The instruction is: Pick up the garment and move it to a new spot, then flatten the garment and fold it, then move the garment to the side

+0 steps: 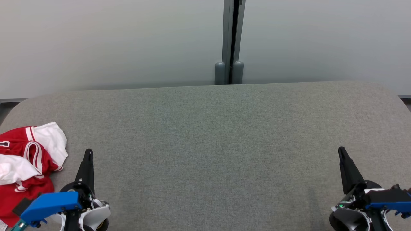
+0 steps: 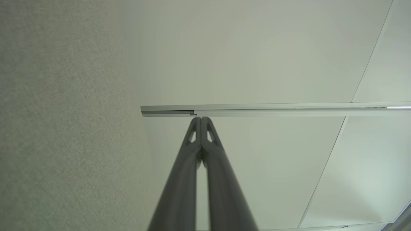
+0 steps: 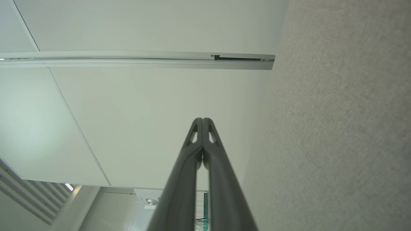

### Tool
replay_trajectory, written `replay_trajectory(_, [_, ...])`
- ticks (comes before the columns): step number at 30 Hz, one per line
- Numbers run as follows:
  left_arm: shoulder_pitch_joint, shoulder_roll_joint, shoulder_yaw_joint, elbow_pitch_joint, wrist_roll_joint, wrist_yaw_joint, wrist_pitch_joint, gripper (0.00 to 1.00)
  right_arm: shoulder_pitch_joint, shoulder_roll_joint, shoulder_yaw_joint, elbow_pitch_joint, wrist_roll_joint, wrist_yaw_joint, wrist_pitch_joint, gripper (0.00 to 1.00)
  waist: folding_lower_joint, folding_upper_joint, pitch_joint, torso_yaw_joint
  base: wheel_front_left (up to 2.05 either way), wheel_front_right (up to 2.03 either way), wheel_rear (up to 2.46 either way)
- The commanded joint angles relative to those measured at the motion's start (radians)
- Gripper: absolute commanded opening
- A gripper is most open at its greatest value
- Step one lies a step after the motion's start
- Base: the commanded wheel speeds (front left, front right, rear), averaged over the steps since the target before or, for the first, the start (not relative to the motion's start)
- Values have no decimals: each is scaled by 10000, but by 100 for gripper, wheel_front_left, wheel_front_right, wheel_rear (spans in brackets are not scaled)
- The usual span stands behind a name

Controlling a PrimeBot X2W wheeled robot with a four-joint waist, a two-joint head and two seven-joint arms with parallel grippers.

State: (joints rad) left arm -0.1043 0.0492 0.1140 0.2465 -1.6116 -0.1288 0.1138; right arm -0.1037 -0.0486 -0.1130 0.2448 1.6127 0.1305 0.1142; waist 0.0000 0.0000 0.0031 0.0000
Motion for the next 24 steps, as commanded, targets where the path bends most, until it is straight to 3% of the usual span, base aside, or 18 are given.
replay_trajectory(1, [2, -2, 0, 12, 0, 2, 0, 100, 2, 2, 0, 8, 0, 0, 0, 100, 0, 0, 0, 0, 0, 0, 0])
replay_trajectory(12, [280, -48, -303, 103, 276, 72, -433, 100, 290, 51, 323, 69, -258, -10, -428, 100, 0, 0, -6, 1, 0, 0, 0])
replay_trajectory(24, [397, -33, -718, -170, 2249, 484, -985, 100, 452, 36, 400, -149, -2382, -7, -981, 100, 0, 0, -20, 32, 0, 0, 0])
